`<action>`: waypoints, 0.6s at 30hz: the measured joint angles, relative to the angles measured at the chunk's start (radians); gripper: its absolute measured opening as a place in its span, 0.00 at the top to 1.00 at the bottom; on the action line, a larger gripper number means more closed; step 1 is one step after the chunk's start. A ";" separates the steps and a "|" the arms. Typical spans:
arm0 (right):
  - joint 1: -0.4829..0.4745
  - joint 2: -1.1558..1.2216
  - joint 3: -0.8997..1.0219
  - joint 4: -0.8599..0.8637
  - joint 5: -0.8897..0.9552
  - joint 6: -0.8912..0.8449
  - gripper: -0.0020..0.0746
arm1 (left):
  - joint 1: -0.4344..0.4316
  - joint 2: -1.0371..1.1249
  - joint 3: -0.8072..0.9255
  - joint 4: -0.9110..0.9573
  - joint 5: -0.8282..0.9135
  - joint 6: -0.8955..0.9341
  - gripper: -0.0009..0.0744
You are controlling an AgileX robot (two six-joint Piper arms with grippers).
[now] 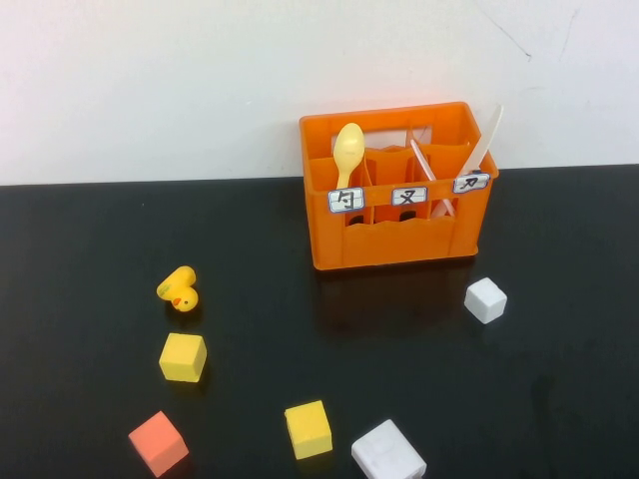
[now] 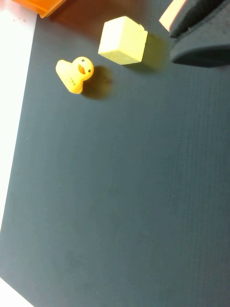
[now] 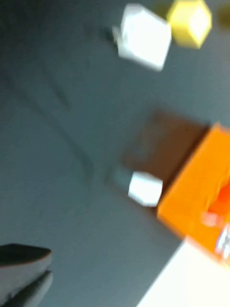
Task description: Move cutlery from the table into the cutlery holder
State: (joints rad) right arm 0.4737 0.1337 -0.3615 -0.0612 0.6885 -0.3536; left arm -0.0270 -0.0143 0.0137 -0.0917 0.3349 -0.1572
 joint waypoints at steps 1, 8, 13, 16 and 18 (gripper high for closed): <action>-0.051 -0.010 0.019 -0.003 -0.028 -0.003 0.98 | 0.000 0.000 0.000 0.000 0.000 0.000 0.99; -0.371 -0.086 0.259 -0.003 -0.343 -0.007 0.98 | 0.000 0.000 0.000 0.000 0.000 0.000 0.99; -0.507 -0.142 0.376 0.005 -0.421 -0.007 0.98 | 0.000 0.000 0.000 0.000 0.000 0.000 0.99; -0.560 -0.145 0.389 0.017 -0.423 -0.007 0.98 | 0.000 0.000 0.000 0.000 0.000 0.000 0.99; -0.582 -0.145 0.389 0.017 -0.413 -0.007 0.98 | 0.000 0.000 0.000 0.000 0.000 0.000 0.99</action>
State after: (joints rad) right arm -0.1080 -0.0111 0.0271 -0.0445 0.2754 -0.3602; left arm -0.0270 -0.0143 0.0137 -0.0917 0.3349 -0.1572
